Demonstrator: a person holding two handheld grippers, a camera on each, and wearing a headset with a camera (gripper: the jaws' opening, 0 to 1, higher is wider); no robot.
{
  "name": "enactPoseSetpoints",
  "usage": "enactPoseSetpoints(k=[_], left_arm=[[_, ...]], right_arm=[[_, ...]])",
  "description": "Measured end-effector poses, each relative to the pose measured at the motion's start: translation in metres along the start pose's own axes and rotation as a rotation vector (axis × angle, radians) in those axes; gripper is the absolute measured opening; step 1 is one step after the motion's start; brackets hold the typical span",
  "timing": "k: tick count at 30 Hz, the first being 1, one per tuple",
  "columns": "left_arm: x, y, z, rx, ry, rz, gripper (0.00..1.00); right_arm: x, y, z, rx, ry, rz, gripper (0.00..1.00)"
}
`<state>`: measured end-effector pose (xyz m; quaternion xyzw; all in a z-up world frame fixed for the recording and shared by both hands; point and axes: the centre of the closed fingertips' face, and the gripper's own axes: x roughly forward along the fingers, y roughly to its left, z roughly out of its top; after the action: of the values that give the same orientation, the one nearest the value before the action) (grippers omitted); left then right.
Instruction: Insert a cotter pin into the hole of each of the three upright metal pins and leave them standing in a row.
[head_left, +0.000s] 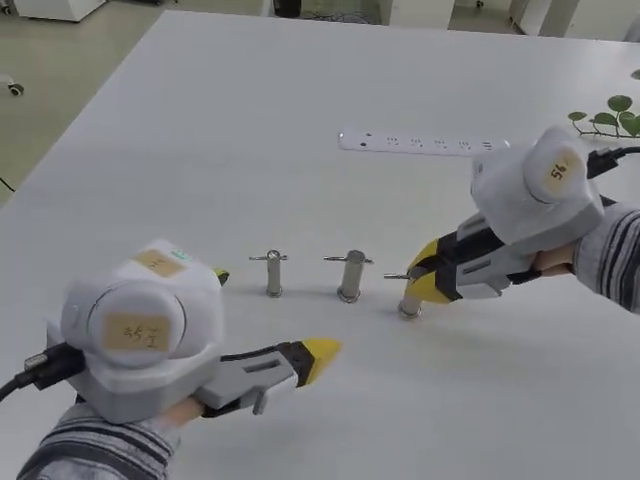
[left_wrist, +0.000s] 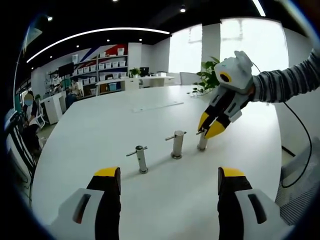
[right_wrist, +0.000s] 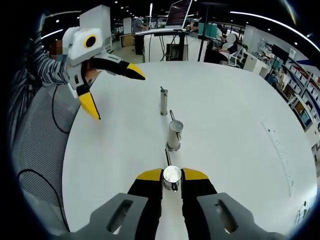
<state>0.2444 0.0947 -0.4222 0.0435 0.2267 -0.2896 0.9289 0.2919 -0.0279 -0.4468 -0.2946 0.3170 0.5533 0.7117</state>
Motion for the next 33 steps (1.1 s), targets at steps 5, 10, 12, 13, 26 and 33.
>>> enactPoseSetpoints(k=[5,10,12,13,26,33], left_arm=[[0.0,0.004,0.0,0.005,-0.002,0.001,0.79],[0.001,0.005,-0.001,-0.003,-0.003,-0.001,0.79],[0.001,0.006,-0.002,-0.003,-0.001,-0.002,0.79],[0.001,0.006,-0.002,-0.004,0.0,-0.001,0.79],[0.003,0.009,-0.007,-0.011,0.007,0.003,0.79],[0.003,0.009,-0.008,-0.013,0.01,0.002,0.79]], right_arm=[[0.0,-0.003,-0.002,-0.009,0.011,0.004,0.08],[-0.001,-0.008,-0.004,-0.015,0.025,0.006,0.08],[-0.001,-0.01,-0.005,-0.011,0.025,0.007,0.08],[-0.001,-0.01,-0.005,-0.012,0.026,0.008,0.08],[-0.003,-0.02,-0.01,-0.011,0.039,0.058,0.08],[-0.002,-0.02,-0.01,-0.016,0.04,0.075,0.08]])
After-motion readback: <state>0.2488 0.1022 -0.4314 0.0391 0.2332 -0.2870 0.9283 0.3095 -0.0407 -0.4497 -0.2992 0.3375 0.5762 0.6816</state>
